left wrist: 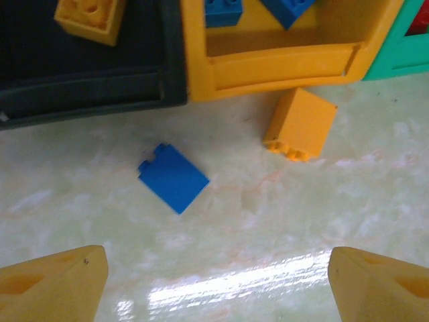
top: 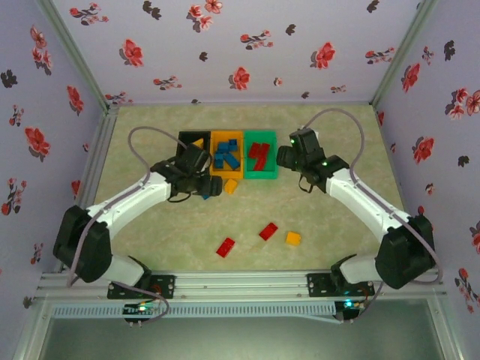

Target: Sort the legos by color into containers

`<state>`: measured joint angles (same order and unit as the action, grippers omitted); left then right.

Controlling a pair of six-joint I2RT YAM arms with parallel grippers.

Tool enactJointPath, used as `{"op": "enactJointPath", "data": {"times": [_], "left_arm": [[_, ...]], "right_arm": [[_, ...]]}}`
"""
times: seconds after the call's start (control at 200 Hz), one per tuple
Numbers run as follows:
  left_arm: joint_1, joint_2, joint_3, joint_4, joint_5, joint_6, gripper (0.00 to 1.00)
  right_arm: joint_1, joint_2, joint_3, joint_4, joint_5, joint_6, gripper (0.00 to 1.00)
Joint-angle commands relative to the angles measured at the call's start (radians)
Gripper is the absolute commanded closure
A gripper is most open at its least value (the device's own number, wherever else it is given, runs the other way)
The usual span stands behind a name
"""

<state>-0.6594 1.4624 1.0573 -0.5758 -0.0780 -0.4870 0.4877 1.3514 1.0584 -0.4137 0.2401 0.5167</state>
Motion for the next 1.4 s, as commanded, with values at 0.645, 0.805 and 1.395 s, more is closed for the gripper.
{"op": "enactJointPath", "data": {"times": [0.645,0.805,1.395], "left_arm": [[-0.125,0.341,0.106,0.243,-0.112,0.065,0.26],[-0.126,0.384,0.133,0.253,-0.113,0.068,0.31],[-0.142,0.435,0.180,0.203,-0.129,0.067,0.60]], "right_arm": [[-0.036,-0.093,-0.063,-0.057,0.061,-0.014,0.24],[-0.039,-0.095,-0.068,-0.060,0.061,-0.016,0.24],[-0.046,-0.102,-0.072,-0.070,0.068,-0.020,0.24]]}}
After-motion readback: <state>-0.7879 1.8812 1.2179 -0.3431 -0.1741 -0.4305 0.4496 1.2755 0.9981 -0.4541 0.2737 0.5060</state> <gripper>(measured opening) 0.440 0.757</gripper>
